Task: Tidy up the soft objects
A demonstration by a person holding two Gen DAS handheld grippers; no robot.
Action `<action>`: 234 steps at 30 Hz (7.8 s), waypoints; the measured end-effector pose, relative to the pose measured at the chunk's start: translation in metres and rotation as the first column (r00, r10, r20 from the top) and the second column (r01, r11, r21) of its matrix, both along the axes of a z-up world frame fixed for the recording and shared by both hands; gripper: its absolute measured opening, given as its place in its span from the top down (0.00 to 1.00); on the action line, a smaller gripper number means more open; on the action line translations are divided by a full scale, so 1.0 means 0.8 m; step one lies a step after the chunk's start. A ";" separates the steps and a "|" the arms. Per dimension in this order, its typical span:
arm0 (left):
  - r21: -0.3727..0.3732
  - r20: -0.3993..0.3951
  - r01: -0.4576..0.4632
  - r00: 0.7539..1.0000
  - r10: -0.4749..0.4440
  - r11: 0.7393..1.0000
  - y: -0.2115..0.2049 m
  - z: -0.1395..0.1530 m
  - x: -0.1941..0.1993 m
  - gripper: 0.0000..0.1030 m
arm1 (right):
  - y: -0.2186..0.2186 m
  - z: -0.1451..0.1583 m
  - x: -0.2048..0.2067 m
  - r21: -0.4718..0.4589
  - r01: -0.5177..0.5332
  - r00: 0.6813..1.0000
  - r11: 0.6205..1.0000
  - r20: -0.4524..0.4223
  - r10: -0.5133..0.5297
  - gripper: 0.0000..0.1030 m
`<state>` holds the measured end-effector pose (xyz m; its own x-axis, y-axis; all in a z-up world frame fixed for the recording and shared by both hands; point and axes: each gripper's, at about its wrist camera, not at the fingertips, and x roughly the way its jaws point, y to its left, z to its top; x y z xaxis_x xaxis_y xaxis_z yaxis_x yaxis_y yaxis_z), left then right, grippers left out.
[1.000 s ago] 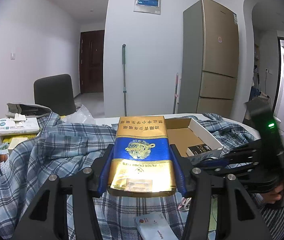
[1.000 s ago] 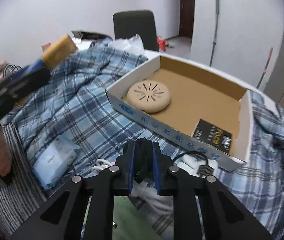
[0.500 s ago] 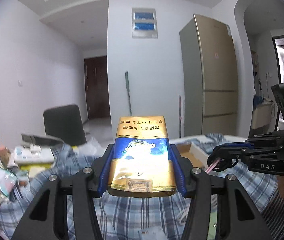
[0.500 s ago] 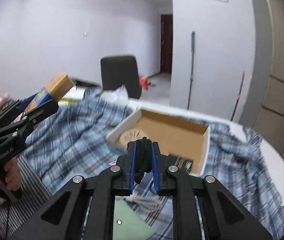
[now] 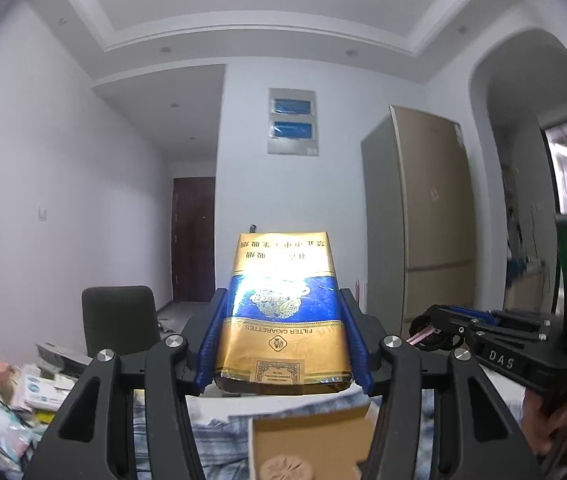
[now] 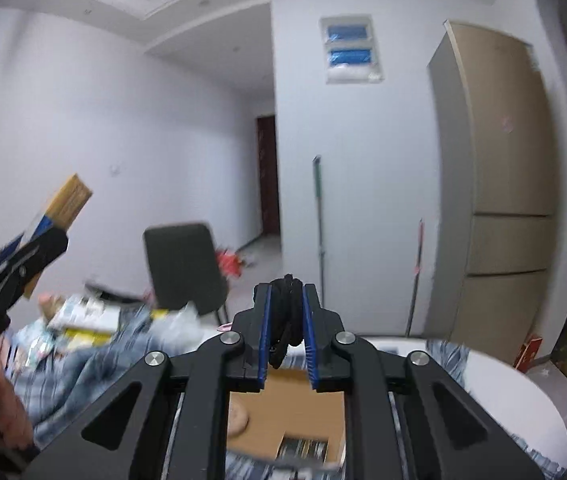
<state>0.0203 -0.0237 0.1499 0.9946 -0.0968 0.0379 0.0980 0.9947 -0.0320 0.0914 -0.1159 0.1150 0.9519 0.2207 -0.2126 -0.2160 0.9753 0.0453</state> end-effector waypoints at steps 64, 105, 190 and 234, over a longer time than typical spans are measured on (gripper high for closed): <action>0.111 -0.647 0.113 0.763 -0.015 0.987 -0.040 -0.210 0.252 0.09 | -0.024 -0.225 0.192 -0.074 0.084 0.812 0.994 -0.573 -0.112 0.22; 0.039 -0.232 -0.039 0.972 0.047 0.998 0.033 -0.092 -0.104 0.00 | -0.033 -0.076 -0.100 -0.044 0.135 0.985 0.990 -0.107 -0.139 0.07; -0.079 -0.586 0.034 0.807 -0.074 0.996 0.016 -0.225 -0.046 0.66 | -0.030 -0.218 -0.057 -0.028 -0.127 0.796 0.992 -0.600 0.085 0.55; -0.128 -0.608 0.061 0.783 -0.127 0.990 0.025 -0.231 -0.044 0.66 | 0.035 -0.275 -0.045 -0.161 -0.545 0.598 0.823 -0.763 0.246 0.28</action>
<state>-0.0147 -0.0039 -0.0349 0.7966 -0.2197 -0.5631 0.1175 0.9701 -0.2122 0.0555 -0.0882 -0.1050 0.3236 0.3073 -0.8949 -0.6339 0.7726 0.0361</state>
